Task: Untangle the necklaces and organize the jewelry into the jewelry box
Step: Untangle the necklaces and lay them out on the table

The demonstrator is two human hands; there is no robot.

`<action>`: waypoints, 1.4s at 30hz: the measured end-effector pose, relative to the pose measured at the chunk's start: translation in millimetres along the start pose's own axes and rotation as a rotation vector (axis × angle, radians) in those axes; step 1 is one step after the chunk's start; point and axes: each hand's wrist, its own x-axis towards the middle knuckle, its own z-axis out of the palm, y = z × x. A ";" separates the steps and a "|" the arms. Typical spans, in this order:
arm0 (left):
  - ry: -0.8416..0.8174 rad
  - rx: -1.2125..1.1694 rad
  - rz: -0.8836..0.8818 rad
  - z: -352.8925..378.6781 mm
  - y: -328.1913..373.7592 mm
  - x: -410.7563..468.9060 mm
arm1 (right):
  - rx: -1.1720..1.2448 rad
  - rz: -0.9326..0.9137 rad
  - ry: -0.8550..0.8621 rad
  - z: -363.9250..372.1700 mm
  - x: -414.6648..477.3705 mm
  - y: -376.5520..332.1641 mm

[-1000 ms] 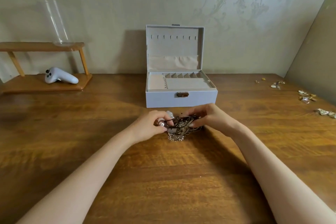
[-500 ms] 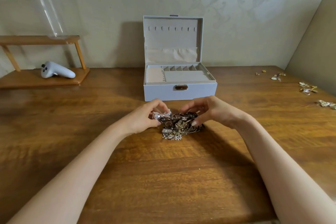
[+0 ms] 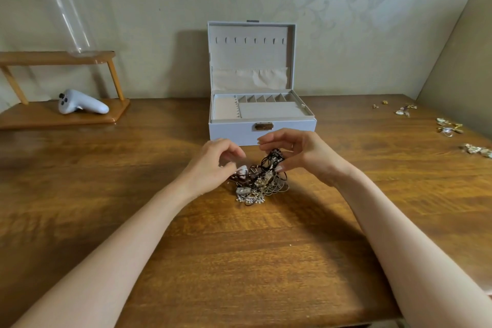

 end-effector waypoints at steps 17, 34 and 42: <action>0.049 -0.069 -0.059 -8.8 1.2 1.8 | -0.123 0.018 -0.056 -10.9 -4.9 -6.3; -0.247 0.196 -0.138 -7.8 -11.1 2.0 | -0.775 0.030 -0.042 15.7 18.6 16.5; -0.201 0.130 -0.127 -3.5 -6.1 2.8 | -0.849 0.000 -0.103 22.7 18.1 7.5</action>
